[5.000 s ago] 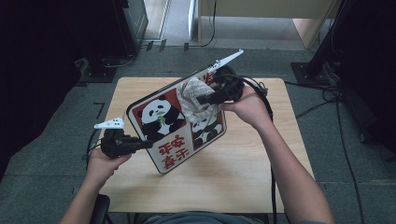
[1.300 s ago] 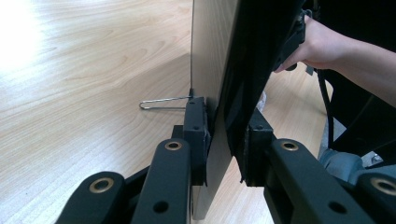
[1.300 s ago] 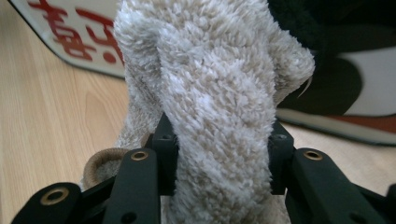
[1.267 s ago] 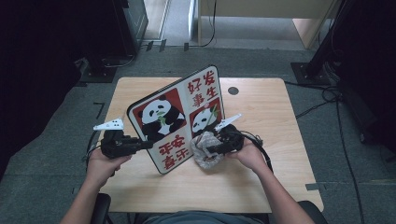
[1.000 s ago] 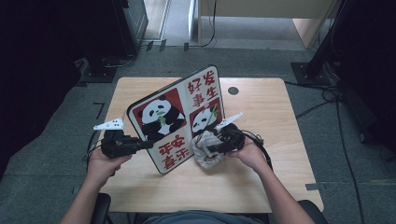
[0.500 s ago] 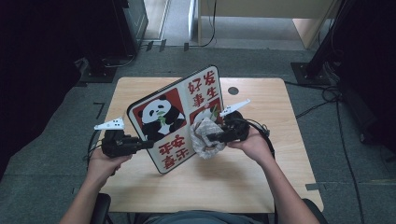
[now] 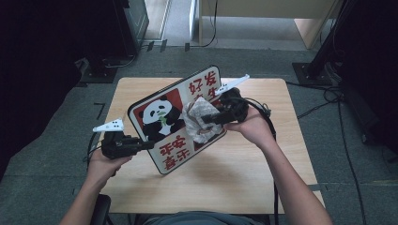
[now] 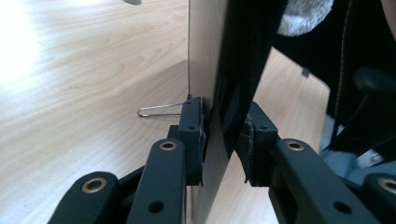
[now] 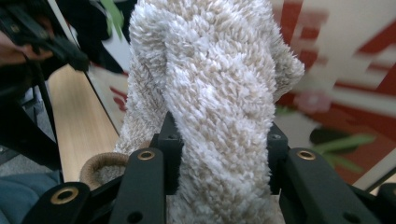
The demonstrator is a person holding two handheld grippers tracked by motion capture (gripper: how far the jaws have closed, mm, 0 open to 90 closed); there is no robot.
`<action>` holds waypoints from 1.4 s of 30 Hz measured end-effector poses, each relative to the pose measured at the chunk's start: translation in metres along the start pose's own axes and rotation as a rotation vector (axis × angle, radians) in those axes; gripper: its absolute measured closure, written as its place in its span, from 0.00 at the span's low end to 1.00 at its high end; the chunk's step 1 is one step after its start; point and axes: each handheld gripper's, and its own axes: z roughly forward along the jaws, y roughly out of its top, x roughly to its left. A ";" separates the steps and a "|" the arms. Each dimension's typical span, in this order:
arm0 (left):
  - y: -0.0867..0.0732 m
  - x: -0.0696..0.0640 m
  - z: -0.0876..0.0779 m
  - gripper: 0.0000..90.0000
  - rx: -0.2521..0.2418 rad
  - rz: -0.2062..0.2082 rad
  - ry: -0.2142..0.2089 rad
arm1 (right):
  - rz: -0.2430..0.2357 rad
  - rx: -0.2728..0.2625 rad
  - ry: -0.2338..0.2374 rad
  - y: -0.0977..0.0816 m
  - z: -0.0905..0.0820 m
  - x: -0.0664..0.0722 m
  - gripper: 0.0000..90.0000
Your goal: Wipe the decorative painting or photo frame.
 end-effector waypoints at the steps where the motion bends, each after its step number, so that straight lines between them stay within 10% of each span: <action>1: 0.000 0.000 -0.001 0.83 0.004 0.003 0.005 | 0.001 -0.006 -0.001 0.009 -0.004 0.002 0.70; 20: 0.001 -0.005 -0.002 0.87 0.024 0.033 0.032 | -0.079 -0.026 -0.030 0.070 -0.015 0.023 0.71; 42: 0.002 -0.003 -0.003 0.87 0.034 0.061 0.036 | -0.076 0.001 -0.021 0.047 0.003 0.021 0.71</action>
